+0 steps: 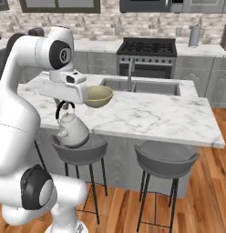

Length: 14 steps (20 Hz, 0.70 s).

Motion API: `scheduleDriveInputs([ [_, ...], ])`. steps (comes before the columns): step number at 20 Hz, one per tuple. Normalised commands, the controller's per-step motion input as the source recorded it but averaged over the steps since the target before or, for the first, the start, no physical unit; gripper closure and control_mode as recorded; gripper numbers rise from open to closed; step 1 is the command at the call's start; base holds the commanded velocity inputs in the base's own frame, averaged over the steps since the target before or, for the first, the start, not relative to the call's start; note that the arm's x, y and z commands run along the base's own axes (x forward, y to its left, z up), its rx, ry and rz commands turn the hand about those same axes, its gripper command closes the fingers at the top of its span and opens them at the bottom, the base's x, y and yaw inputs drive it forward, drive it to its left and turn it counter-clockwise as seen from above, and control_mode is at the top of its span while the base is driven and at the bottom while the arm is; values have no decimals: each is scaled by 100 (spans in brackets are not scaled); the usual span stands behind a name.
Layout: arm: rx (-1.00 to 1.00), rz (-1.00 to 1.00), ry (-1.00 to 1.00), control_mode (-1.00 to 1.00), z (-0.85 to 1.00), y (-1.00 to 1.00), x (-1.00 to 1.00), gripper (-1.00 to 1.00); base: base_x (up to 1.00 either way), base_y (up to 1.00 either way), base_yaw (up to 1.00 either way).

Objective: Pick the kettle and bowl and place them in the sink. Then turn on the water.

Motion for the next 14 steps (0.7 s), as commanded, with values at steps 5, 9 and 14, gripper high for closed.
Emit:
scheduleDriveInputs([
  [5, 0, 0, 0, 100, 0, 0, 0, 100, -21, 91, 0],
  [9, 0, 0, 0, 100, 0, 0, 0, 100, -16, 88, 0],
  [14, 0, 0, 0, 100, 0, 0, 0, 100, -15, 85, 0],
])
